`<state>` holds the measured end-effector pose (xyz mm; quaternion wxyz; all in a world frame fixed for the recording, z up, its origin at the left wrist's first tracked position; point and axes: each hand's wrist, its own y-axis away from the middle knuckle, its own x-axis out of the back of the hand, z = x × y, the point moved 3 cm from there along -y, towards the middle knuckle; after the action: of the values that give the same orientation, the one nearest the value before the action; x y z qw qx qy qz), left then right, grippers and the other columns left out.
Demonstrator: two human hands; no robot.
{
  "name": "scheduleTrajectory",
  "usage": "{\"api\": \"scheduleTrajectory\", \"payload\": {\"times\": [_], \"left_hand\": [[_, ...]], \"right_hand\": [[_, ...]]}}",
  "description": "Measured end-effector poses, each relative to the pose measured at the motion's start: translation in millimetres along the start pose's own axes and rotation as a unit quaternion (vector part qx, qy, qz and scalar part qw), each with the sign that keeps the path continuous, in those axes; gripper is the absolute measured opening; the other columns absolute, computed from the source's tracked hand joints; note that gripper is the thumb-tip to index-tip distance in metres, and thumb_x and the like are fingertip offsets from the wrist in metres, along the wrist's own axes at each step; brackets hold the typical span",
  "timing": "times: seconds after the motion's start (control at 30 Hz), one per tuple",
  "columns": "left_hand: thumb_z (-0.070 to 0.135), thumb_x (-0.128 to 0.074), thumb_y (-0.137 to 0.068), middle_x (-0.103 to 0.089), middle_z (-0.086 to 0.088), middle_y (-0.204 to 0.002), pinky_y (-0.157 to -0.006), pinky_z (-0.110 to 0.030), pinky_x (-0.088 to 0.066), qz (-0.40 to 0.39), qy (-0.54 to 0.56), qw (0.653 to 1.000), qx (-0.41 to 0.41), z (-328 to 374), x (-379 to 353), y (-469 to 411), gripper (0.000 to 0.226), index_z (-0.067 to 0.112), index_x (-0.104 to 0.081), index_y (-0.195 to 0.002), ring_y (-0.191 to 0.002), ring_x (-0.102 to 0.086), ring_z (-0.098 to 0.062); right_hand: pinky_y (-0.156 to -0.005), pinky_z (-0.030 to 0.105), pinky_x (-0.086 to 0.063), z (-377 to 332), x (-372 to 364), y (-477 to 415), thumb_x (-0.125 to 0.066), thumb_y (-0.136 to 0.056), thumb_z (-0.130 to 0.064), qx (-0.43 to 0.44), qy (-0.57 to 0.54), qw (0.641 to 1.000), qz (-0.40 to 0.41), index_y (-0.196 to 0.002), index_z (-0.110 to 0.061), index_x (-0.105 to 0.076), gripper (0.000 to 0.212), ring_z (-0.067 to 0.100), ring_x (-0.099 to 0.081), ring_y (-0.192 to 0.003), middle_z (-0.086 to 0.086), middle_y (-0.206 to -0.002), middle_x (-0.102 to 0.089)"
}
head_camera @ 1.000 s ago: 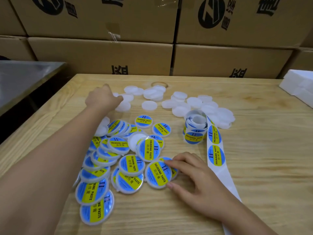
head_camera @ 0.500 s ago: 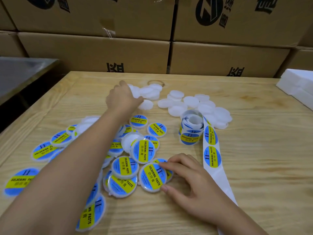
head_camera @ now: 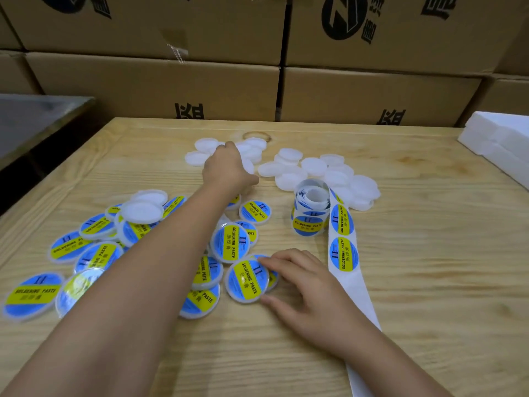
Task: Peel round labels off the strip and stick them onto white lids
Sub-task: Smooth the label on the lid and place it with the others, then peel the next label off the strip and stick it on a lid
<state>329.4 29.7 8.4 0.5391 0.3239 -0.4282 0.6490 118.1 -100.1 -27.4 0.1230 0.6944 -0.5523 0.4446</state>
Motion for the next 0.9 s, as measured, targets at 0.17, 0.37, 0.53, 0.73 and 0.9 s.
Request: {"api": "scheduleTrajectory", "payload": {"times": [0.17,0.37,0.53,0.73,0.9], "left_hand": [[0.040,-0.074,-0.065,-0.057,-0.004,-0.110,-0.068,-0.028,-0.037,0.020,0.082,0.996,-0.031,16.5,42.6,41.5,0.059,0.011,-0.056,-0.114,-0.095,-0.054,-0.023],[0.040,-0.077,-0.064,-0.063,0.015,-0.080,-0.062,-0.015,-0.044,-0.085,0.240,0.966,-0.052,27.5,68.8,135.1,0.024,0.032,-0.057,-0.073,-0.071,-0.057,0.002],[0.042,-0.078,-0.064,-0.063,0.012,-0.089,-0.063,-0.014,-0.044,-0.156,0.236,0.958,-0.046,25.8,40.2,198.3,0.032,0.031,-0.062,-0.089,-0.079,-0.058,-0.003],[0.048,-0.066,-0.071,-0.048,-0.001,-0.124,-0.091,-0.029,-0.039,-0.069,0.072,0.987,-0.124,26.0,8.8,219.6,0.068,0.021,-0.048,-0.131,-0.116,-0.048,-0.022],[0.040,-0.052,-0.085,-0.040,-0.005,-0.138,-0.100,-0.037,-0.032,-0.046,-0.027,0.993,-0.107,20.9,3.7,204.0,0.069,0.016,-0.026,-0.145,-0.127,-0.037,-0.025]], "right_hand": [[-0.103,0.029,-0.034,2.8,-2.0,-0.2,-0.058,-0.088,-0.029,0.001,0.072,0.997,0.002,-0.141,-0.022,-0.039,0.057,0.014,-0.045,-0.123,-0.008,-0.139,-0.047],[-0.097,0.017,-0.042,10.5,12.6,-2.9,-0.040,-0.095,0.007,-0.119,-0.285,0.938,0.160,-0.134,-0.015,-0.042,0.045,0.006,-0.057,-0.109,-0.004,-0.123,-0.060],[-0.069,0.019,-0.050,19.3,31.5,8.0,-0.042,-0.095,0.003,-0.153,-0.412,0.812,0.384,-0.090,-0.010,-0.062,0.025,0.011,-0.061,-0.068,-0.004,-0.066,-0.068],[-0.064,0.018,-0.046,24.1,39.4,18.3,-0.043,-0.095,-0.004,-0.205,-0.373,0.792,0.438,-0.082,-0.017,-0.063,0.027,0.011,-0.057,-0.064,-0.004,-0.062,-0.063],[-0.076,0.030,-0.046,23.6,37.7,22.5,-0.043,-0.093,-0.009,-0.307,-0.382,0.769,0.410,-0.079,-0.019,-0.060,0.024,0.019,-0.058,-0.078,0.002,-0.073,-0.064]]}}
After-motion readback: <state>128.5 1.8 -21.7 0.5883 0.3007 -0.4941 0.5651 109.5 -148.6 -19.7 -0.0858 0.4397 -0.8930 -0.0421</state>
